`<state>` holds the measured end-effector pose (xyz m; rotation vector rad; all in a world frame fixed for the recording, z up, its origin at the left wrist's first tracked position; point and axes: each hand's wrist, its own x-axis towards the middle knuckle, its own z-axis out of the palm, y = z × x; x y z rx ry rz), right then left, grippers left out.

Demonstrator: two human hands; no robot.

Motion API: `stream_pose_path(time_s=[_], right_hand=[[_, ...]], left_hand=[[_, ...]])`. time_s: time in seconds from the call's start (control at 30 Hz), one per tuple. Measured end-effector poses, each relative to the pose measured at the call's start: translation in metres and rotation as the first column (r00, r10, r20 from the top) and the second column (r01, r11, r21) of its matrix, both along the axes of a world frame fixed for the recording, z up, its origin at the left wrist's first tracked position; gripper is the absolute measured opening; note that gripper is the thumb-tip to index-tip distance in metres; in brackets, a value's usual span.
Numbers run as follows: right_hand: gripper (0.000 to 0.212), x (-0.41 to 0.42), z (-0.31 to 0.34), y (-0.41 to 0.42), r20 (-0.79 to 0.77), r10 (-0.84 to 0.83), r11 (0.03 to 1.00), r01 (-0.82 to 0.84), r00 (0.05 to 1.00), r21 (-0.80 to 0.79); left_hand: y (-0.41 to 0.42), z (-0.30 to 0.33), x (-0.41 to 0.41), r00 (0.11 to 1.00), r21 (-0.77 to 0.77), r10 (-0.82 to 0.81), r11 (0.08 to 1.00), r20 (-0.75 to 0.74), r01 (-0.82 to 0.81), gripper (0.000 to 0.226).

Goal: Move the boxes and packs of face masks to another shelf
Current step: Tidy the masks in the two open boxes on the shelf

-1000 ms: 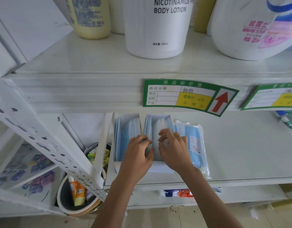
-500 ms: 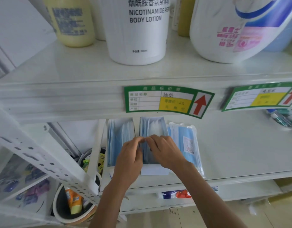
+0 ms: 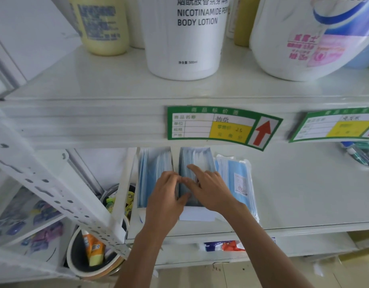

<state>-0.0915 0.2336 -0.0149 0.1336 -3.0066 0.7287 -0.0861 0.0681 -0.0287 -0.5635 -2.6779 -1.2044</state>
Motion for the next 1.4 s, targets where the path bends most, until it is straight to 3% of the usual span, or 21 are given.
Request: stream_pose_path(time_s=[0.2, 0.43, 0.57, 0.73, 0.87, 1.07, 1.13, 1.23, 1.3, 1.37, 1.4], right_hand=[[0.058, -0.001, 0.000, 0.001, 0.019, -0.051, 0.995, 0.052, 0.999, -0.084], [0.059, -0.001, 0.000, 0.006, 0.070, -0.101, 0.983, 0.110, 0.992, -0.144], [0.063, 0.002, 0.002, 0.014, 0.026, -0.185, 0.946, 0.185, 0.982, -0.265], [0.066, 0.004, 0.010, 0.017, 0.014, -0.150, 0.945, 0.147, 0.989, -0.293], [0.051, 0.008, 0.019, 0.010, -0.012, -0.173, 0.956, 0.165, 0.985, -0.242], [0.041, 0.010, 0.053, 0.013, -0.191, -0.271, 0.952, 0.232, 0.943, -0.201], [0.035, 0.011, 0.068, 0.015, -0.251, -0.292, 0.946, 0.241, 0.923, -0.216], [0.010, 0.012, 0.088, 0.007, -0.357, -0.305, 0.942, 0.224, 0.883, -0.250], [0.044, 0.010, 0.096, -0.005, -0.388, -0.314, 0.937, 0.215, 0.867, -0.276], [0.052, 0.004, 0.096, -0.016, -0.376, -0.287, 0.936, 0.173, 0.881, -0.308], [0.046, 0.001, 0.095, -0.023, -0.351, -0.271, 0.934, 0.157, 0.896, -0.320]], left_hand=[[-0.001, 0.003, 0.001, 1.000, 0.028, 0.001, 1.000, -0.029, 0.000, 0.011], [-0.017, 0.016, 0.003, 0.994, 0.195, -0.012, 0.980, -0.105, 0.032, 0.029], [-0.027, 0.024, 0.006, 0.987, 0.109, -0.049, 0.992, -0.156, 0.067, 0.025], [-0.044, 0.024, 0.016, 0.983, -0.116, 0.110, 0.985, -0.149, -0.128, 0.023], [-0.052, 0.019, 0.020, 0.985, -0.330, 0.153, 0.929, -0.079, -0.171, 0.025], [-0.058, 0.013, 0.021, 0.968, -0.410, 0.224, 0.877, -0.113, -0.251, 0.017], [-0.061, 0.011, 0.021, 0.973, -0.464, 0.213, 0.855, -0.088, -0.230, 0.029], [-0.060, 0.012, 0.023, 0.978, -0.543, 0.199, 0.816, -0.058, -0.198, 0.047], [-0.056, 0.013, 0.023, 0.980, -0.575, 0.197, 0.799, -0.021, -0.173, 0.053], [-0.054, 0.016, 0.023, 0.981, -0.573, 0.196, 0.804, 0.004, -0.158, 0.054], [-0.054, 0.017, 0.023, 0.981, -0.572, 0.196, 0.805, 0.004, -0.159, 0.053]])
